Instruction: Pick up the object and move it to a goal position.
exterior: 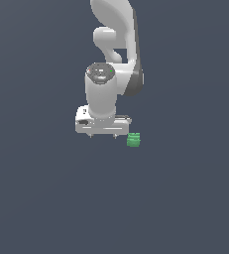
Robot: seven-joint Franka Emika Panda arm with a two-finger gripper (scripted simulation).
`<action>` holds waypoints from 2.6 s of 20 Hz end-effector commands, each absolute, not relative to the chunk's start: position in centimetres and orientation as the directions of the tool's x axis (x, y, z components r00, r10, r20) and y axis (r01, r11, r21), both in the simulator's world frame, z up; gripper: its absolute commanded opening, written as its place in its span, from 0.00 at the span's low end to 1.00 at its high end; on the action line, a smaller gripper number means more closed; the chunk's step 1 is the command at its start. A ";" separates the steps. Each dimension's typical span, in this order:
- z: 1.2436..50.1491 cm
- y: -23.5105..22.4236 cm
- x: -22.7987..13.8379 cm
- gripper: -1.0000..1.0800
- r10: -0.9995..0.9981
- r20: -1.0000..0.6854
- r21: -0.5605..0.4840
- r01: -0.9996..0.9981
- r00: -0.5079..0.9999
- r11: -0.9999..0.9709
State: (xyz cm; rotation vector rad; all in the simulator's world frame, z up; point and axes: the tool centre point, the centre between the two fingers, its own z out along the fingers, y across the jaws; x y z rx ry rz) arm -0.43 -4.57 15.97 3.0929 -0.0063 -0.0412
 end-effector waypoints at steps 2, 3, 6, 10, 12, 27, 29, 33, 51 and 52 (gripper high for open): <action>16.0 -4.5 -0.4 0.96 -0.003 -0.026 0.049 -0.002 1.000 -0.999; 15.9 -4.4 -0.4 0.96 -0.003 -0.026 0.049 -0.002 1.000 -0.999; 15.6 -3.8 -0.6 0.96 -0.006 -0.025 0.047 -0.005 1.000 -0.999; 14.8 -2.0 -1.0 0.96 -0.015 -0.020 0.042 -0.014 1.000 -0.999; 14.2 -0.8 -1.4 0.96 -0.021 -0.018 0.038 -0.021 1.000 -0.999; 9.4 9.5 -6.1 0.96 -0.081 -0.001 0.003 -0.081 0.997 -0.997; 9.2 10.0 -6.4 0.96 -0.084 0.000 0.001 -0.084 0.996 -0.996; 9.1 10.2 -6.5 0.96 -0.083 -0.001 0.001 -0.083 0.997 -0.997; 4.0 10.3 -6.6 0.96 -0.086 0.000 0.000 -0.086 0.996 -0.996; 4.0 10.3 -6.6 0.00 -0.086 0.000 0.000 -0.086 0.996 -0.996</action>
